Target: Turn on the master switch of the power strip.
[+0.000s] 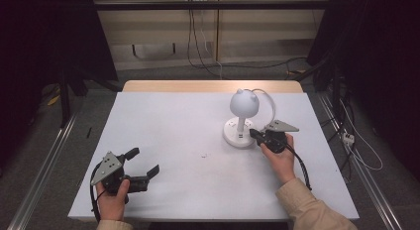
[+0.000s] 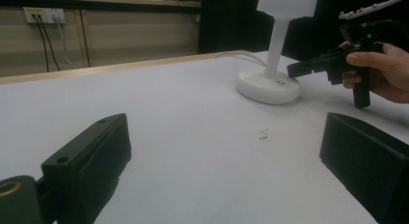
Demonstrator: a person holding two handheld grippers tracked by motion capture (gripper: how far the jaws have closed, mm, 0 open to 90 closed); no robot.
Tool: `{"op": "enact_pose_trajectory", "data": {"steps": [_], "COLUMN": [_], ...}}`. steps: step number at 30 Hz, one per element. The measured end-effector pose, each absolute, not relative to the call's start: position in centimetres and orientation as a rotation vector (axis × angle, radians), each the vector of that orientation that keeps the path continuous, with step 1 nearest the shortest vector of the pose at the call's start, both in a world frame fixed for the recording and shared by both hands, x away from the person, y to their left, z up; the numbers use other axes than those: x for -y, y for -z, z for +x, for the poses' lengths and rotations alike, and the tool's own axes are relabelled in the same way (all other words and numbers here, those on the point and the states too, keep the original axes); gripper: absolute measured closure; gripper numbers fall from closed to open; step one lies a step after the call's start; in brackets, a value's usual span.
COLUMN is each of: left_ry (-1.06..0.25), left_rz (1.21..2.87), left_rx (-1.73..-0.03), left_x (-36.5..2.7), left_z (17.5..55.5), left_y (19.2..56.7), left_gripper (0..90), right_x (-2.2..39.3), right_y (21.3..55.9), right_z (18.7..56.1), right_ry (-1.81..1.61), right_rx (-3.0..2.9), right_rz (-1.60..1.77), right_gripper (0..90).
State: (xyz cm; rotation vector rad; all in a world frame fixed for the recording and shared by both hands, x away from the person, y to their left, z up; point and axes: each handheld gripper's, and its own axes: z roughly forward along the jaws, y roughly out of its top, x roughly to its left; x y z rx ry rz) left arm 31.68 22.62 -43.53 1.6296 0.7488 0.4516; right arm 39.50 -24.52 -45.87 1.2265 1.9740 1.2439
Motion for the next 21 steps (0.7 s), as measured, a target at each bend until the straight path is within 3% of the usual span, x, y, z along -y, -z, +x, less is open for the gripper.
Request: {"op": "enact_pose_trajectory", "data": {"steps": [21], "left_ry": [-0.449], "left_rz": [1.628], "left_rx": [-0.752], "left_x": [-22.47], "left_z": [31.54], "left_y": [43.58], "left_gripper": [3.7], "right_x": [24.57], "right_y": [46.02], "right_z": [39.82], "right_ry": [-1.221], "right_rx": [-1.989], "right_rz": [1.187], "right_gripper": [90.0]}}
